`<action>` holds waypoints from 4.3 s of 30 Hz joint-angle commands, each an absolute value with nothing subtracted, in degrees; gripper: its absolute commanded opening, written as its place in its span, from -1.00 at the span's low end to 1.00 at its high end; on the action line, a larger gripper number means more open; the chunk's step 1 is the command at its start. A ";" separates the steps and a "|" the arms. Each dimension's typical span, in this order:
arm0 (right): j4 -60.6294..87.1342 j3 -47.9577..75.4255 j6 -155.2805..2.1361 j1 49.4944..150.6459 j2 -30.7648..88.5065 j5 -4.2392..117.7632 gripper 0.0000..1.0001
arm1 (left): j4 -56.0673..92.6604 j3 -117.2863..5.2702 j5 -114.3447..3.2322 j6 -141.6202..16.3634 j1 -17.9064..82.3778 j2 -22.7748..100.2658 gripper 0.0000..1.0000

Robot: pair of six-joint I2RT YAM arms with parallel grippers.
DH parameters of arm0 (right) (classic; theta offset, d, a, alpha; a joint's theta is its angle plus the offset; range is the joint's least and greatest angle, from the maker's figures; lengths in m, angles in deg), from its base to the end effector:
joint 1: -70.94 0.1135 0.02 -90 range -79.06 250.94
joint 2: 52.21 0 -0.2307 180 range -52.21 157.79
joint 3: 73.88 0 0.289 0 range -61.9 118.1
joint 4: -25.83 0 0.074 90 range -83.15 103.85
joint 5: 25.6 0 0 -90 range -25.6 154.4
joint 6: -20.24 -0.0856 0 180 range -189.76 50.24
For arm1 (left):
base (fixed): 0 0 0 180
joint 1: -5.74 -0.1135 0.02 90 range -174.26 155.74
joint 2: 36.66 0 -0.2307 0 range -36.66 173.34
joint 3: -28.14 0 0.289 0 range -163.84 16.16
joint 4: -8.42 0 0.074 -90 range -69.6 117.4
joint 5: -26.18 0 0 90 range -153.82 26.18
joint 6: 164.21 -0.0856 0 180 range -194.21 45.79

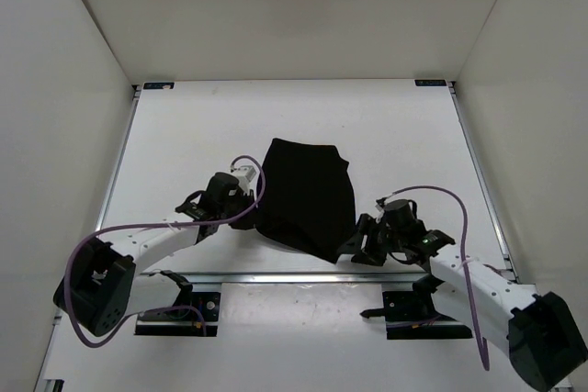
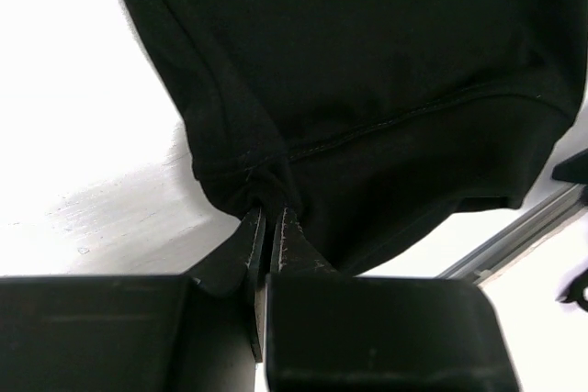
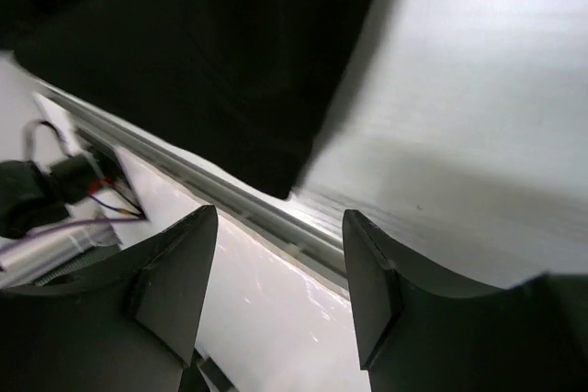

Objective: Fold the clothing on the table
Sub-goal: Flatten the skirt out, then fold the skirt

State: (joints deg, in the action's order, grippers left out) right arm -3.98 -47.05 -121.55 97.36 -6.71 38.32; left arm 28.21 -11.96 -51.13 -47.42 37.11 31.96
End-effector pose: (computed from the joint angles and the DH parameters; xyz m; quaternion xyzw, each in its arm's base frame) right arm 0.1911 0.1370 0.0726 0.1220 0.9063 0.3815 0.1349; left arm 0.2417 -0.1694 0.0727 0.0764 0.9265 -0.2622 0.2589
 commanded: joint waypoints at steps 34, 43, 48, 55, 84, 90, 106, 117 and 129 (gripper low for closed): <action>-5.13 -39.93 -117.25 88.56 4.32 43.43 -1.00 | 33.14 -14.86 -58.63 -50.12 35.36 32.86 -1.00; -6.37 -40.45 -107.55 84.11 5.09 36.80 -0.99 | 35.43 -12.76 -57.84 -49.69 32.36 31.46 -1.00; -2.15 -38.80 -108.78 84.40 8.16 34.18 -0.99 | 35.95 -12.22 -56.70 -50.30 33.68 29.61 -1.00; -5.99 -11.23 -99.82 78.60 27.28 31.88 -0.99 | 40.43 -33.96 -59.07 -57.06 29.38 42.32 -1.00; -9.79 -17.64 -90.22 87.28 18.57 46.74 -1.00 | 41.58 -26.66 -62.33 -55.76 31.66 29.02 -1.00; -12.08 -30.07 -98.40 91.43 6.16 44.55 -0.99 | 49.40 -17.16 -59.69 -51.10 32.72 17.41 -1.00; -8.90 2.81 -85.42 80.36 30.13 38.48 -1.00 | 45.26 -48.38 -63.28 -59.08 27.89 45.23 -1.00; -14.02 34.81 -79.52 77.09 38.51 42.61 -1.00 | 46.33 -78.16 -67.42 -63.83 26.21 54.75 -1.00; -16.37 -15.57 -86.89 82.26 7.85 44.89 -0.99 | 49.05 -35.56 -62.69 -57.34 33.77 32.88 -1.00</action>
State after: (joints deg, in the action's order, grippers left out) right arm -13.35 -12.43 -84.85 80.88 16.56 40.33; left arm 44.91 -41.95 -62.39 -59.92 33.51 40.33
